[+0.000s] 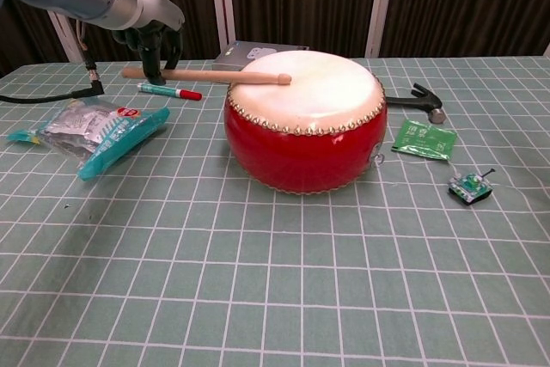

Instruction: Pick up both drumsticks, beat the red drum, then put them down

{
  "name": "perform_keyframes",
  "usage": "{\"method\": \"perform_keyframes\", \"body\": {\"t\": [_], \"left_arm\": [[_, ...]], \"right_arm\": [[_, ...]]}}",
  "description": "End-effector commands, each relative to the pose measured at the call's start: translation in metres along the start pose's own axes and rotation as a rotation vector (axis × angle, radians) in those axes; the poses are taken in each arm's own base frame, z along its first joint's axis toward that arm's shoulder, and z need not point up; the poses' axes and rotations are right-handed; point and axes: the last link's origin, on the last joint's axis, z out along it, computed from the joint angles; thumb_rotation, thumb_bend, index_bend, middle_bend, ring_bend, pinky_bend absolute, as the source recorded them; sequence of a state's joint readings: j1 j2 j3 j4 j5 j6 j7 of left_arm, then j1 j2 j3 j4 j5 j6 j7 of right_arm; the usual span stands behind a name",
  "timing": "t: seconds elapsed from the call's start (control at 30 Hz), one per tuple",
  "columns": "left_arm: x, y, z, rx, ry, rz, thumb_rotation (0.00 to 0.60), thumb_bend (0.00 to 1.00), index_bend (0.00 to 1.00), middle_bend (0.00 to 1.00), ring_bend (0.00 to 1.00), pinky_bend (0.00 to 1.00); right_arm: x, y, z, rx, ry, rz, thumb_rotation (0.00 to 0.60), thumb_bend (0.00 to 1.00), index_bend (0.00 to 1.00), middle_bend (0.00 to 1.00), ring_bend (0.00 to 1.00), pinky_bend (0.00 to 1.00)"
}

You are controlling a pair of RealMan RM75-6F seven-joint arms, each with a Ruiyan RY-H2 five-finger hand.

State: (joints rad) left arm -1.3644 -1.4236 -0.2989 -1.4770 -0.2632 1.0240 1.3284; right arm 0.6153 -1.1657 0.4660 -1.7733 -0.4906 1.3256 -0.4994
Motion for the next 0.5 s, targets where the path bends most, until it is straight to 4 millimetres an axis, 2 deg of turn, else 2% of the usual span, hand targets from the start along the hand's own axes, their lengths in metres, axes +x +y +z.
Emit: {"method": "perform_keyframes", "body": {"t": [0.03, 0.1, 0.17, 0.3, 0.5], "left_arm": [[0.035, 0.0, -0.008, -0.029, 0.06, -0.091, 0.6, 0.59, 0.8, 1.0, 1.0, 1.0], [0.046, -0.001, -0.014, -0.1, 0.142, -0.264, 0.6, 0.59, 0.8, 1.0, 1.0, 1.0], [0.053, -0.005, -0.021, -0.151, 0.223, -0.366, 0.6, 0.59, 0.8, 1.0, 1.0, 1.0], [0.062, -0.017, -0.035, -0.216, 0.374, -0.491, 0.6, 0.59, 0.8, 1.0, 1.0, 1.0], [0.049, -0.05, -0.053, -0.265, 0.537, -0.683, 0.6, 0.59, 0.8, 1.0, 1.0, 1.0]], "right_arm": [[0.0, 0.0, -0.002, 0.002, 0.001, -0.002, 0.6, 0.52, 0.93, 1.0, 1.0, 1.0], [0.001, -0.001, -0.004, 0.003, 0.003, -0.002, 0.6, 0.52, 0.93, 1.0, 1.0, 1.0], [0.002, -0.002, -0.005, 0.007, 0.007, 0.002, 0.6, 0.52, 0.93, 1.0, 1.0, 1.0], [0.005, -0.007, -0.007, 0.022, 0.02, 0.011, 0.6, 0.52, 0.93, 1.0, 1.0, 1.0], [0.007, -0.014, -0.011, 0.052, 0.037, 0.055, 0.6, 0.52, 0.93, 1.0, 1.0, 1.0]]}}
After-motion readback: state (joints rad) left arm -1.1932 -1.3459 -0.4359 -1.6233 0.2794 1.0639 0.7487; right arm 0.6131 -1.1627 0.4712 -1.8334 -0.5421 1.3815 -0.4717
